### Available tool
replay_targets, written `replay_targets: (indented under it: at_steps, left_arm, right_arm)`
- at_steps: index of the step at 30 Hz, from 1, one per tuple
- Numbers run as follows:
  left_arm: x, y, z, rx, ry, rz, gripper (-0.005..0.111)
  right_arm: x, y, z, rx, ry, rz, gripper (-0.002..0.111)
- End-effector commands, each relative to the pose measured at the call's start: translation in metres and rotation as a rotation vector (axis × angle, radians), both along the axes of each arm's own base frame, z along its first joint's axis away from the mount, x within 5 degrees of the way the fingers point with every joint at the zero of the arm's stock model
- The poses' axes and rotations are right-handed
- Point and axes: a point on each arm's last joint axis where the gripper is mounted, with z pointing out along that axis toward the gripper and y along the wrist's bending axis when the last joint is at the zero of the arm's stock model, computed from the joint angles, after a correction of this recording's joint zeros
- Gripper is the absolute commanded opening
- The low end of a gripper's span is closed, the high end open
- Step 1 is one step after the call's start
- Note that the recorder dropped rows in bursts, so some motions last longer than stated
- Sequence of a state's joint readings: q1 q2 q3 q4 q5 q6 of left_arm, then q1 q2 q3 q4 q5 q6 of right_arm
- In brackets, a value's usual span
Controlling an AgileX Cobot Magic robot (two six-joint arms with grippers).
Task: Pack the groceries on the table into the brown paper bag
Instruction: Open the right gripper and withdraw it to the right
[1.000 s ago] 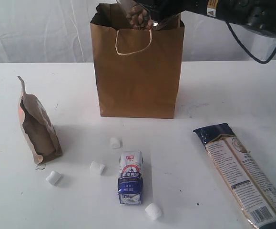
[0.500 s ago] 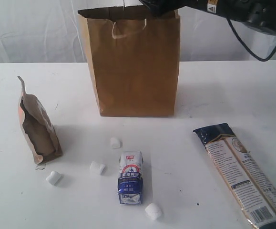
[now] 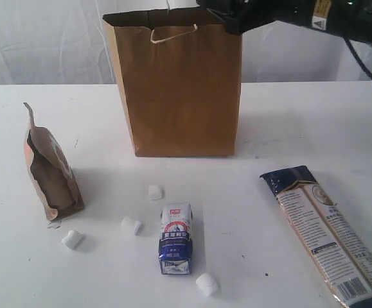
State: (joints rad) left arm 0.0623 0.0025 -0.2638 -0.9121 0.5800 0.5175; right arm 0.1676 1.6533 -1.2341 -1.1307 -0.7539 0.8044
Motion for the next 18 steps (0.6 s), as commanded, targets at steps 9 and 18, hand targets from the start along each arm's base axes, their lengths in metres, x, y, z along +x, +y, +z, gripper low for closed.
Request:
replay_targets:
  at_steps: [9,18]
  left_arm:
    - [-0.002,-0.001,0.002,-0.01,-0.007,-0.015,0.064]
    - [-0.002,-0.001,0.002,-0.01,-0.007,-0.015,0.064]
  right_arm:
    - [-0.106,-0.06,0.028,0.107,0.114,-0.329,0.081]
    - [-0.188,-0.056,0.006,0.153,0.367,-0.226,0.07]
